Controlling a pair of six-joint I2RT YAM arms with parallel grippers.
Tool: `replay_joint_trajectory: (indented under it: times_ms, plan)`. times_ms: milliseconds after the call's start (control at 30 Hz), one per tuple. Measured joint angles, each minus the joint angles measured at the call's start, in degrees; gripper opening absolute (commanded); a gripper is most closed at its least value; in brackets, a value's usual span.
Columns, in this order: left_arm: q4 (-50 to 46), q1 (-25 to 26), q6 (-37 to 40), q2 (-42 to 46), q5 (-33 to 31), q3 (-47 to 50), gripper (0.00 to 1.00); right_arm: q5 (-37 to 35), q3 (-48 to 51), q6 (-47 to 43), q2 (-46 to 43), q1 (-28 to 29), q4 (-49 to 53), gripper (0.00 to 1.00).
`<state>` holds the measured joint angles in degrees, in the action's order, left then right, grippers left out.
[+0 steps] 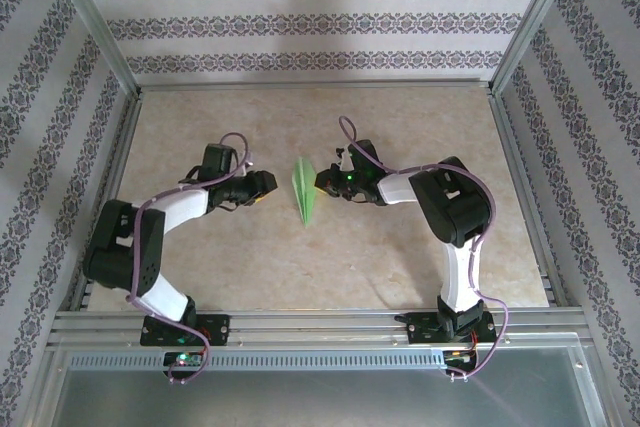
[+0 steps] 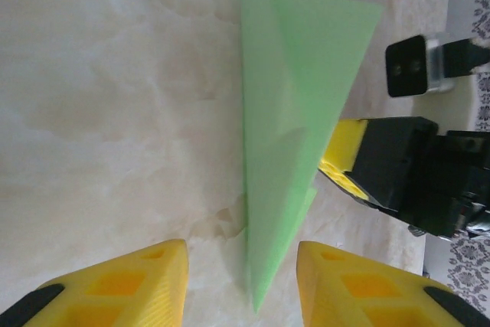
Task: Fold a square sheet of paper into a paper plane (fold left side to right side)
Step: Place the paper plane at the center of the table, then hold the paper plane at the center of the table.
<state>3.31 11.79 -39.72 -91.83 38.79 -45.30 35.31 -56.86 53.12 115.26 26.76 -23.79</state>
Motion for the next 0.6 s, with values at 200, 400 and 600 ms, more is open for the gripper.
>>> replay_joint_trajectory:
  times_ms: [200,400,600]
  plan:
    - [0.5,2.5,-1.0,-5.2,-0.2,-6.0,0.47,-0.1,0.0,-0.9,-0.9,0.0,0.3,0.01]
    - [0.4,2.9,-1.3,-7.3,-2.5,-7.6,0.45,-0.1,0.0,-1.0,-0.9,0.0,1.4,0.0]
    - [0.4,2.9,-1.4,-9.2,-3.8,-7.7,0.45,-0.1,0.0,-1.1,-0.9,0.0,2.1,0.01]
